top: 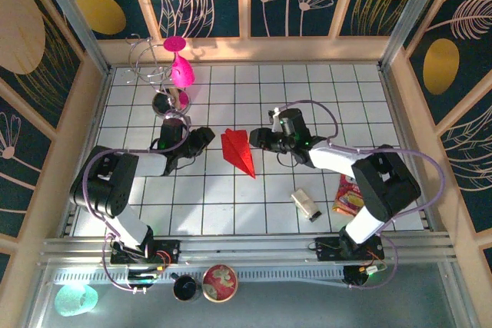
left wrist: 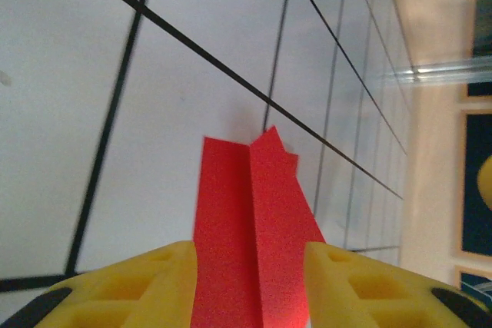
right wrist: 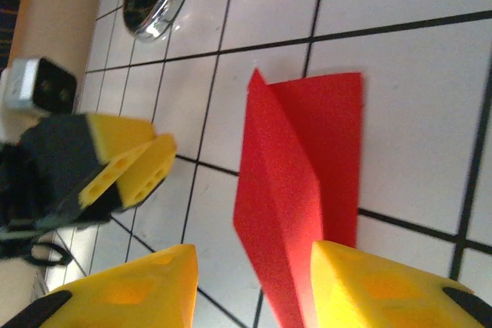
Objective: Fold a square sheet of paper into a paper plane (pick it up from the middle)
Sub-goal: Fourth fold the wing at the center of the table, then pick up the paper from the center of the table.
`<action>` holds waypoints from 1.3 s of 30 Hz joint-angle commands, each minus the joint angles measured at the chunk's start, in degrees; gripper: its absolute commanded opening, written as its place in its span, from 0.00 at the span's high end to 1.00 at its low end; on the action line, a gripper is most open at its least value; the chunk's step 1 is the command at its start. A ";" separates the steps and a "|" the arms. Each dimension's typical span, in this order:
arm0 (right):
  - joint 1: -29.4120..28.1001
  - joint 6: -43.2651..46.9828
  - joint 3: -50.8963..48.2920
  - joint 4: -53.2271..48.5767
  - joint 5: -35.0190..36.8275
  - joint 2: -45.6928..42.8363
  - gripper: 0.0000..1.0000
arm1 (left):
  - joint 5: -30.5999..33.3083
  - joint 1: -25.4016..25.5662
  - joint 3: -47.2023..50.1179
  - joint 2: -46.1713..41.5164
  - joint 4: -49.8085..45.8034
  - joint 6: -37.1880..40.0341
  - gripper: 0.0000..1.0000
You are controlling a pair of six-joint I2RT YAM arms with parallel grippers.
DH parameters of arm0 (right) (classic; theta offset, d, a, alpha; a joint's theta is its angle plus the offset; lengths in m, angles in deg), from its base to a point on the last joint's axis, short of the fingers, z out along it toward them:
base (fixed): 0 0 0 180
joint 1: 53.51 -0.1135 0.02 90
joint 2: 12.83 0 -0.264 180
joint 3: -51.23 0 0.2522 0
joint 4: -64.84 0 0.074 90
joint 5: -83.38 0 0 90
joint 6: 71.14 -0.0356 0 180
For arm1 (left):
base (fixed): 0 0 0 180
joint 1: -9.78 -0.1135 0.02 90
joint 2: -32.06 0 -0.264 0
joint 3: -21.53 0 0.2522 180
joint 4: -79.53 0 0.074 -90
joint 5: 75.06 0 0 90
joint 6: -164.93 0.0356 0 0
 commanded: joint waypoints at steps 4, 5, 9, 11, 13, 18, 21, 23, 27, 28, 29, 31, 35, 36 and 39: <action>1.00 3.15 4.92 0.31 -3.89 8.63 0.57 | -3.64 1.79 2.34 -2.68 4.10 -3.29 0.53; 1.06 3.65 5.73 0.23 -4.46 10.03 0.58 | -3.56 2.06 2.31 -2.87 3.44 -2.92 0.52; 1.00 4.91 7.65 1.10 -7.74 13.34 0.64 | -3.30 2.89 2.28 -3.18 0.88 -1.83 0.51; 1.04 5.89 8.24 1.51 -9.77 14.61 0.68 | -3.27 3.09 2.36 -3.18 0.80 -1.77 0.51; 1.00 6.83 8.70 1.66 -11.22 15.57 0.73 | -3.41 3.09 2.27 -2.96 0.67 -1.81 0.51; 1.18 7.48 8.50 3.56 -13.06 16.49 0.83 | -3.81 3.19 1.70 -2.48 0.76 -1.85 0.50; 1.23 7.58 8.78 4.11 -13.56 16.35 0.95 | -4.23 3.25 1.41 -2.64 0.95 -1.89 0.50; 1.26 7.26 8.77 4.79 -14.70 14.97 0.99 | -4.48 3.20 1.47 -3.53 1.32 -2.20 0.50; 1.25 5.99 7.67 8.29 -16.31 10.35 0.99 | -5.48 3.31 2.30 -6.88 4.38 -2.75 0.48; 2.74 5.47 7.51 9.10 -16.85 9.17 0.99 | -5.85 3.35 2.60 -7.86 5.46 -3.01 0.47; 3.05 4.83 7.19 9.95 -17.42 8.30 0.99 | -6.12 3.42 2.86 -8.61 6.40 -3.30 0.46; 3.33 2.71 6.17 12.48 -18.47 6.25 0.99 | -7.19 3.84 3.55 -10.12 8.71 -4.40 0.42; 4.01 -4.99 3.82 20.20 -21.80 4.03 0.99 | -8.57 4.88 4.72 -12.54 13.41 -5.85 0.38; 4.18 -7.55 3.09 22.73 -22.73 3.62 0.99 | -8.50 5.15 4.94 -13.12 14.36 -5.85 0.38; 4.25 -13.53 2.08 28.90 -24.54 3.11 0.99 | -8.59 6.11 4.93 -14.40 15.47 -5.70 0.36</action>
